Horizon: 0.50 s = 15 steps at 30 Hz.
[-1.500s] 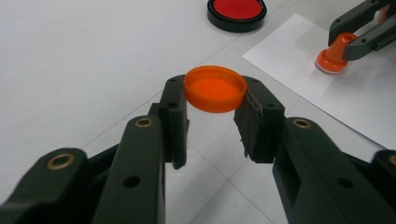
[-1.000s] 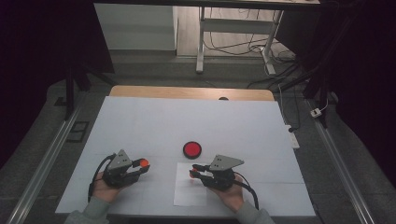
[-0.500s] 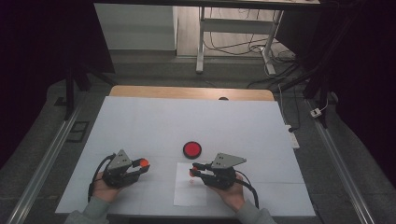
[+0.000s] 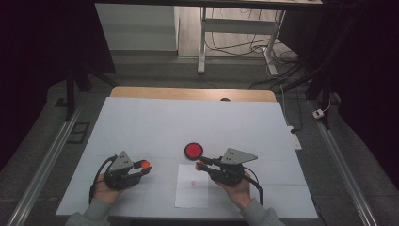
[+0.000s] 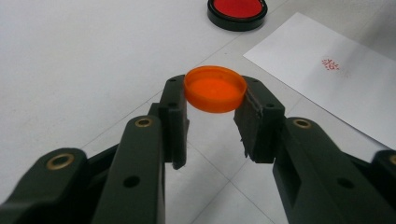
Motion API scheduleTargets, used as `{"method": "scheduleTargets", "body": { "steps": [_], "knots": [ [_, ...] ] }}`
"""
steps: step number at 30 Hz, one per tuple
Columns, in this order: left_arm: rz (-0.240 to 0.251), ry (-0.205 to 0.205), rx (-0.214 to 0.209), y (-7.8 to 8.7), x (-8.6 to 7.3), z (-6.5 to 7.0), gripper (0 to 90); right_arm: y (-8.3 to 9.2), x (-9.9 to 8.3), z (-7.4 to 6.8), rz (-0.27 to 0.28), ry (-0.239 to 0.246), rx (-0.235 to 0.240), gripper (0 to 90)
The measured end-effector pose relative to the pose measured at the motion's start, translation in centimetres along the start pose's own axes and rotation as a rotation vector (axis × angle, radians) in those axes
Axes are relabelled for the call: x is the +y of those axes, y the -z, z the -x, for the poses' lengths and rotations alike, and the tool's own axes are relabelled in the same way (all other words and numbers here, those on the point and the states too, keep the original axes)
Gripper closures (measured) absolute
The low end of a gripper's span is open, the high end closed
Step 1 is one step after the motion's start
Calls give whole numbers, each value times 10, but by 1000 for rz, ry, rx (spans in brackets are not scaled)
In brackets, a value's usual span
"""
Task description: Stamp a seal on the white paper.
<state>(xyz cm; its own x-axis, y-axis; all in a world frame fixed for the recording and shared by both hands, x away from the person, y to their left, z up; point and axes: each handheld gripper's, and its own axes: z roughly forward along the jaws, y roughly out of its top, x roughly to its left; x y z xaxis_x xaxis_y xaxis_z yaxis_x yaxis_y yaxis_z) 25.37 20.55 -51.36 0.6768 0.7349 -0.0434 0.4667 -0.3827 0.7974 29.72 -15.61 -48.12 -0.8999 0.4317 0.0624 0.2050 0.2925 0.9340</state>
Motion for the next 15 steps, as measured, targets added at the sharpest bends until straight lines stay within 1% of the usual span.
{"method": "scheduleTargets", "body": {
  "steps": [11,15],
  "knots": [
    [0,-1,0,0,0,0,643,11,8,10,30,-14,-31,726],
    [0,-3,1,-1,0,0,643,15,11,13,39,-11,-45,726]
  ]
}}
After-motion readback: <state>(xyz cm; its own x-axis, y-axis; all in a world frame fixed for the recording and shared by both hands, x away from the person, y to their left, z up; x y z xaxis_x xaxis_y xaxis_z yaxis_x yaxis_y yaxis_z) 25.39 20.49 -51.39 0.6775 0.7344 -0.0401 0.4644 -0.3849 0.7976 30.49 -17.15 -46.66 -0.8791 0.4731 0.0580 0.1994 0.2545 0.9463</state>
